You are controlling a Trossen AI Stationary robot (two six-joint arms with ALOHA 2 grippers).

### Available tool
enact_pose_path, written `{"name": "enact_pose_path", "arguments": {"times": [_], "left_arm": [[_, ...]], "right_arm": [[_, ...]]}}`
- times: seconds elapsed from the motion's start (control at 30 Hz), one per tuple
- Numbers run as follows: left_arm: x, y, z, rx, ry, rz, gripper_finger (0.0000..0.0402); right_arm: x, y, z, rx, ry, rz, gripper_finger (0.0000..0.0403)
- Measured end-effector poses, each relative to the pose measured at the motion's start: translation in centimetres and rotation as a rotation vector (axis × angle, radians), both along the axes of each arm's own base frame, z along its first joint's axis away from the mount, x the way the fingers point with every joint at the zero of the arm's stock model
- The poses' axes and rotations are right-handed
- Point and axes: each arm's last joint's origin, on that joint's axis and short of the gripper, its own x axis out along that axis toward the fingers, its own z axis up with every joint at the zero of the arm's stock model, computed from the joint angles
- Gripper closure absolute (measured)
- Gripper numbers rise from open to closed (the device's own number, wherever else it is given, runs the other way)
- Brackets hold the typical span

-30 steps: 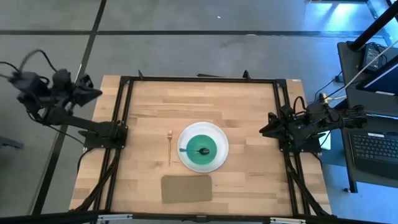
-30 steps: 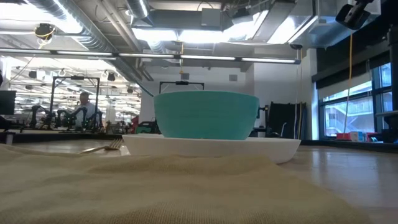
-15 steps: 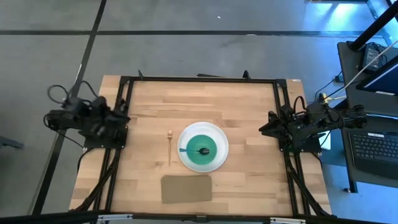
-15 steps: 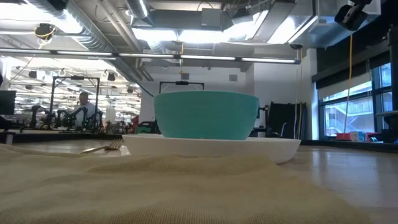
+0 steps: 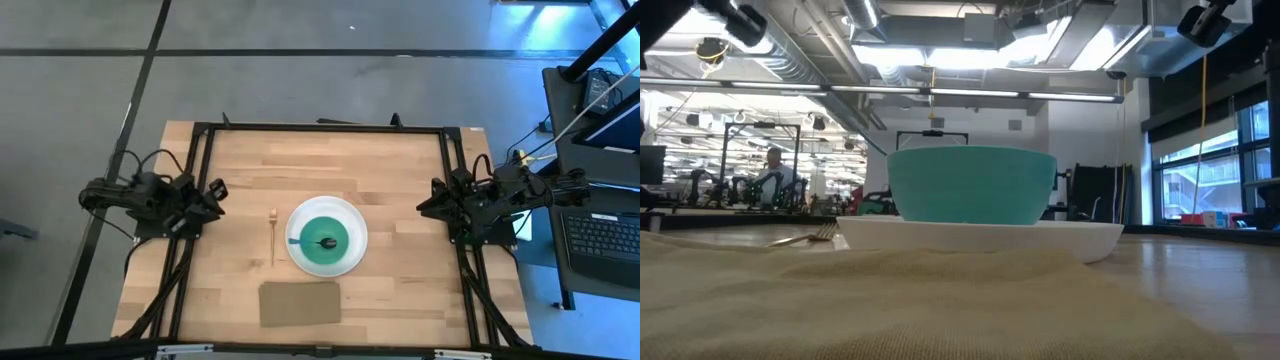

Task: Set table place
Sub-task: Return to Home Position

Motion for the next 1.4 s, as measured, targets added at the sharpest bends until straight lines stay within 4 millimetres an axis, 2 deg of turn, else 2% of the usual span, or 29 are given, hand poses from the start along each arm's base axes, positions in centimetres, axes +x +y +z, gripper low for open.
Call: {"name": "enact_pose_path", "arguments": {"times": [0.47, 0.77, 1.4], "left_arm": [[1.4, -0.2, -4.0, -0.039, 0.16, -0.025, 0.0319], [1.5, -0.2, -4.5, -0.028, 0.212, -0.017, 0.0317], [1.7, -0.3, -5.3, 0.011, 0.286, -0.013, 0.0349]], "right_arm": [[0.0, 0.0, 0.0, -0.021, -0.004, -0.001, 0.0286], [0.0, -0.1, 0.0, 0.063, 0.013, -0.025, 0.0286], [0.0, 0.0, 0.0, 0.024, 0.008, 0.002, 0.0286]]}}
